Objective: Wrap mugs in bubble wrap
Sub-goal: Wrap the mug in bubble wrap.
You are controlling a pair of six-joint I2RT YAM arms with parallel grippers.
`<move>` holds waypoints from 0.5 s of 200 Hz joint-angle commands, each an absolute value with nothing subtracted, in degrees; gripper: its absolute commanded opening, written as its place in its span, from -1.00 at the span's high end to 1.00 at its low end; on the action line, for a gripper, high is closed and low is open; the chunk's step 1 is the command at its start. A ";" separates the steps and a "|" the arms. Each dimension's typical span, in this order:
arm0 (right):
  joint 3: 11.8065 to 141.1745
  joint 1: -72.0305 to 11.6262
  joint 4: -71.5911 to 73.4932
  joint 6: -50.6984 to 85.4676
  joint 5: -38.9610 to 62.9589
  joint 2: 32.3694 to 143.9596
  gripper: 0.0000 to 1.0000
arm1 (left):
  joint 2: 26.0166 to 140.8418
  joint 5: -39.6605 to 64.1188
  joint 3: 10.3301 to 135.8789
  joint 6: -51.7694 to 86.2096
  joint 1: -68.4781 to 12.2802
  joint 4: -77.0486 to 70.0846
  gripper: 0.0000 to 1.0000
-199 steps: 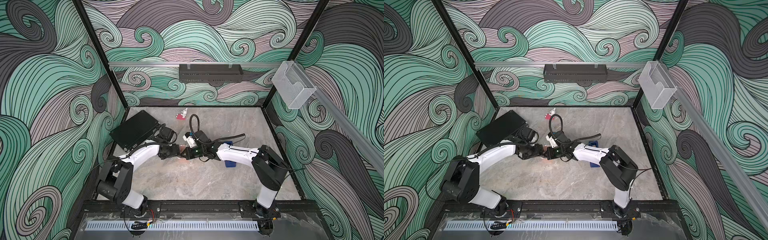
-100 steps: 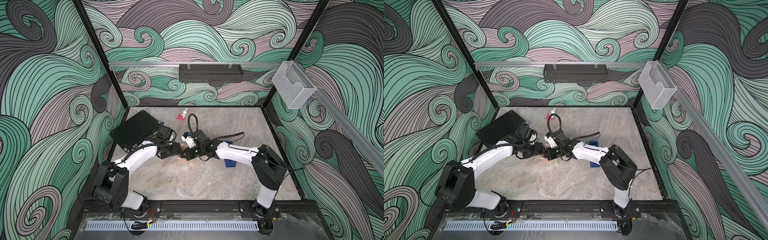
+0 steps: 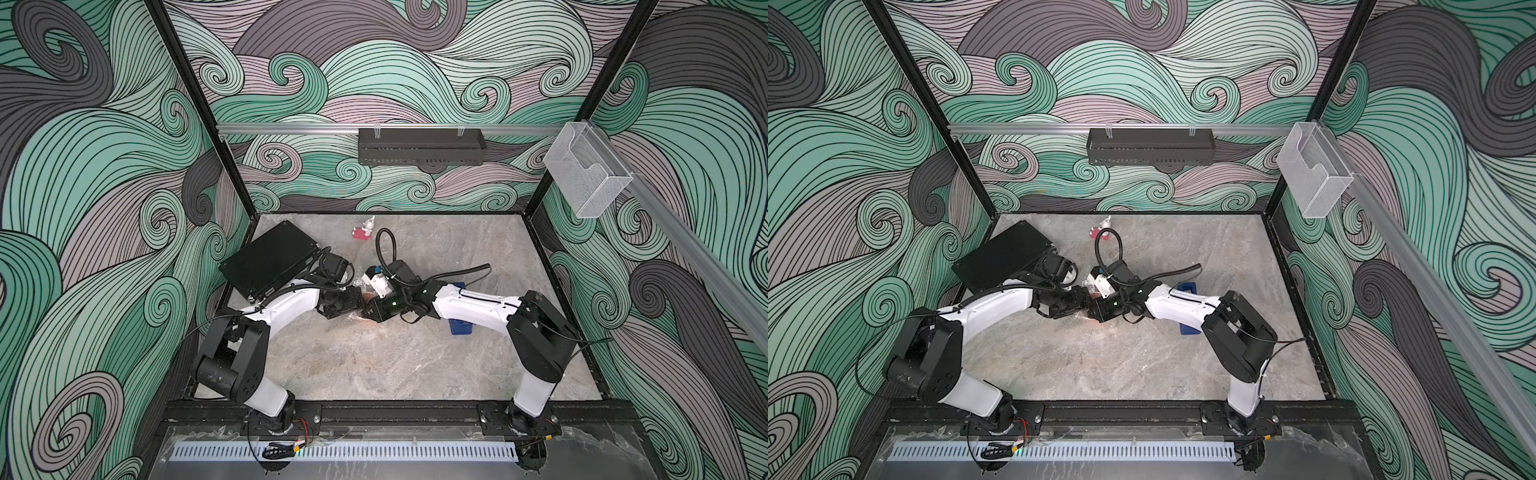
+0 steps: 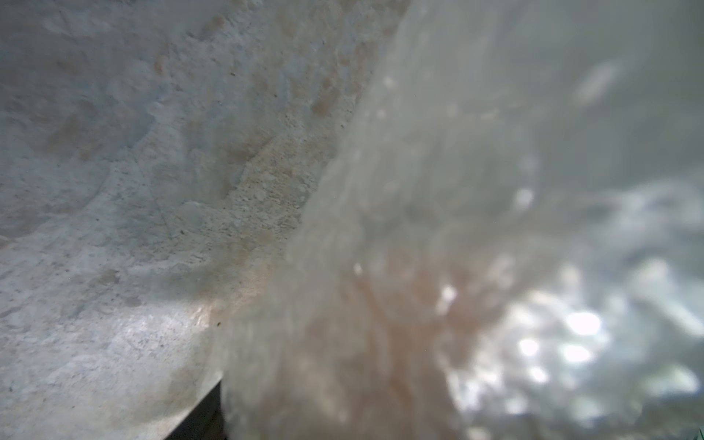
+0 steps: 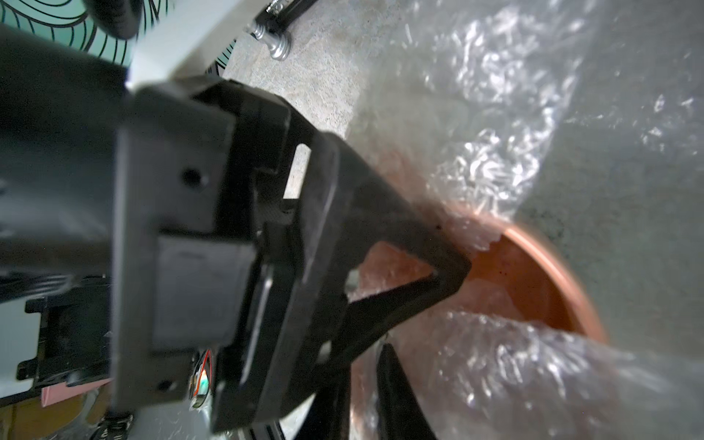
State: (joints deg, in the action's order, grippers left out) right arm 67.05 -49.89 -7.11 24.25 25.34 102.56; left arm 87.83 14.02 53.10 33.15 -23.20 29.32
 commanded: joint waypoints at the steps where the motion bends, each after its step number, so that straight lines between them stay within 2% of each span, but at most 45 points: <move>1: 68.03 -50.28 -7.25 24.74 24.37 98.23 0.49 | 89.43 13.84 52.89 32.79 -23.72 30.58 -0.51; 51: 67.07 -50.05 -8.47 27.24 21.75 91.93 0.27 | 89.21 12.79 53.52 32.44 -23.73 31.24 -0.51; 81: 65.94 -48.43 -11.96 28.17 16.91 90.01 0.25 | 89.03 12.74 53.51 32.43 -23.73 31.29 -0.50; 100: 64.71 -46.47 -14.40 29.30 14.99 90.18 0.30 | 89.19 12.74 53.68 32.43 -23.73 31.29 -0.50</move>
